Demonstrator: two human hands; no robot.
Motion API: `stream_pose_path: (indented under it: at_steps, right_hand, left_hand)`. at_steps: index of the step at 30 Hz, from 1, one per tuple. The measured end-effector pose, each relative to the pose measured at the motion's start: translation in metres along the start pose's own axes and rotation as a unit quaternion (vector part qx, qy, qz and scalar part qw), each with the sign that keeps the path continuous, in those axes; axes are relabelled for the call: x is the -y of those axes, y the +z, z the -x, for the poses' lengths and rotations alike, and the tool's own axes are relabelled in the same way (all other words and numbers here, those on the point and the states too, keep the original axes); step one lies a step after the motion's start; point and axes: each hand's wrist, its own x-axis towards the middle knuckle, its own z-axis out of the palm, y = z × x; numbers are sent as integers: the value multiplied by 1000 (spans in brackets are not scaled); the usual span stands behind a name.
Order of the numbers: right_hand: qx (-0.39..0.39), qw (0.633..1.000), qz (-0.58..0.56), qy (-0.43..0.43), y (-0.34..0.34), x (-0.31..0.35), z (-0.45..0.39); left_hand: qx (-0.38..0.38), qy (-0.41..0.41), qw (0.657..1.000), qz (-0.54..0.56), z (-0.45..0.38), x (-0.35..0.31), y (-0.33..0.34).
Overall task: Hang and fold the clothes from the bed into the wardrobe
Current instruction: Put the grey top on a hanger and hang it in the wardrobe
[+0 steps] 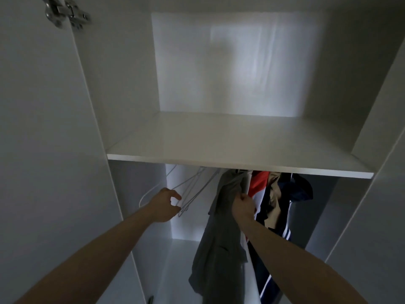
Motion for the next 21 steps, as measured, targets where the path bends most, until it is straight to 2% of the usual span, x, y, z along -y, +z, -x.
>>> stream_pose_path:
  at_steps: [11, 16, 21]
  right_hand:
    - [0, 1000, 10, -21, -5, 4, -39]
    - [-31, 999, -26, 3, 0, 7, -50]
    - [-42, 999, -5, 26, 3, 0, -55]
  left_hand:
    - [36, -17, 999, 28, -18, -3, 21]
    - [76, 2, 997, 15, -40, -3, 25]
    - [102, -1, 995, 16, -56, 6, 35]
